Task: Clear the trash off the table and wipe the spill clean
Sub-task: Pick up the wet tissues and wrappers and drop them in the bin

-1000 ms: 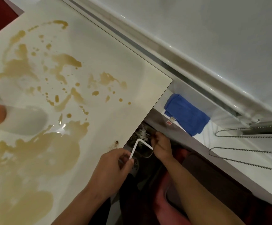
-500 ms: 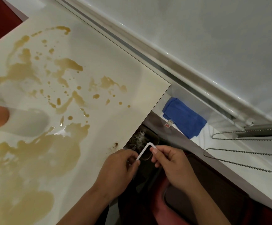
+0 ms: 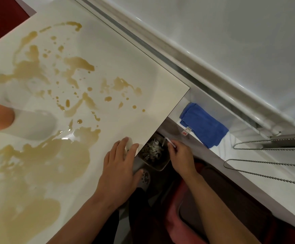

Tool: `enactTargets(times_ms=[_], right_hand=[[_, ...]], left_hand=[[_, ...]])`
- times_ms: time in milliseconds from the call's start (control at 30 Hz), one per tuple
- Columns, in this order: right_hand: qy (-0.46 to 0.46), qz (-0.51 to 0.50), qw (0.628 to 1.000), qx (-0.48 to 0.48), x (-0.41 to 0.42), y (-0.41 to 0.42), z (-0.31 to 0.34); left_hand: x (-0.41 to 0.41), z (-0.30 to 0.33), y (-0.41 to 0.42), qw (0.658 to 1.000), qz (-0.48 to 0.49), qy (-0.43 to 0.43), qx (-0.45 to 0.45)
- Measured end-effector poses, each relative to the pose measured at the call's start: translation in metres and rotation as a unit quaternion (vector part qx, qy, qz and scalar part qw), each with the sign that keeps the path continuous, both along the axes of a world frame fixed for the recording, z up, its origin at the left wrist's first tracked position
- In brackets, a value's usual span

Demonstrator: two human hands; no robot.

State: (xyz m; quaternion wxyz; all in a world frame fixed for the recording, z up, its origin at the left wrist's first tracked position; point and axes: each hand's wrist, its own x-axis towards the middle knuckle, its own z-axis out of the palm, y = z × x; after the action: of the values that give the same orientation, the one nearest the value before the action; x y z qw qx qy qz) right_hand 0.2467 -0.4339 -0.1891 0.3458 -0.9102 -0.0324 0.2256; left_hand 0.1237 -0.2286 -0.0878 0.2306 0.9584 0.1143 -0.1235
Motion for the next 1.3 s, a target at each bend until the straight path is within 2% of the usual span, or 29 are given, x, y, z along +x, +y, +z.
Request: enactTargets(times_ms=[133,300,400,667,900,1133,1300], right_hand=[[0.010,0.020,0.999,-0.043,0.008,0.002,-0.041],[0.071,0.063,0.988,-0.125,0.014,0.000,-0.068],[0.091,0.057,0.988,-0.113,0.015,-0.004,-0.062],[0.027,0.098,0.995,0.008,0.003,0.012,0.069],[-0.049,0.144,0.982,0.116,-0.018,0.047,0.183],[-0.017,0.231,0.960,0.156,-0.047,0.114,0.223],[-0.002,0.294,0.940,0.171,-0.098,0.167,0.232]], left_hand=[[-0.003,-0.002,0.002,1.000,-0.002,-0.011,-0.010],[-0.005,0.000,0.003,0.999,0.006,-0.013,-0.046],[-0.010,0.007,0.009,0.996,0.034,-0.011,-0.081],[-0.037,0.051,0.035,0.987,0.093,-0.028,-0.125],[-0.073,0.094,0.064,0.981,0.136,-0.021,-0.133],[-0.156,0.130,0.097,0.965,0.230,-0.034,-0.119],[-0.235,0.132,0.124,0.945,0.303,-0.036,-0.120]])
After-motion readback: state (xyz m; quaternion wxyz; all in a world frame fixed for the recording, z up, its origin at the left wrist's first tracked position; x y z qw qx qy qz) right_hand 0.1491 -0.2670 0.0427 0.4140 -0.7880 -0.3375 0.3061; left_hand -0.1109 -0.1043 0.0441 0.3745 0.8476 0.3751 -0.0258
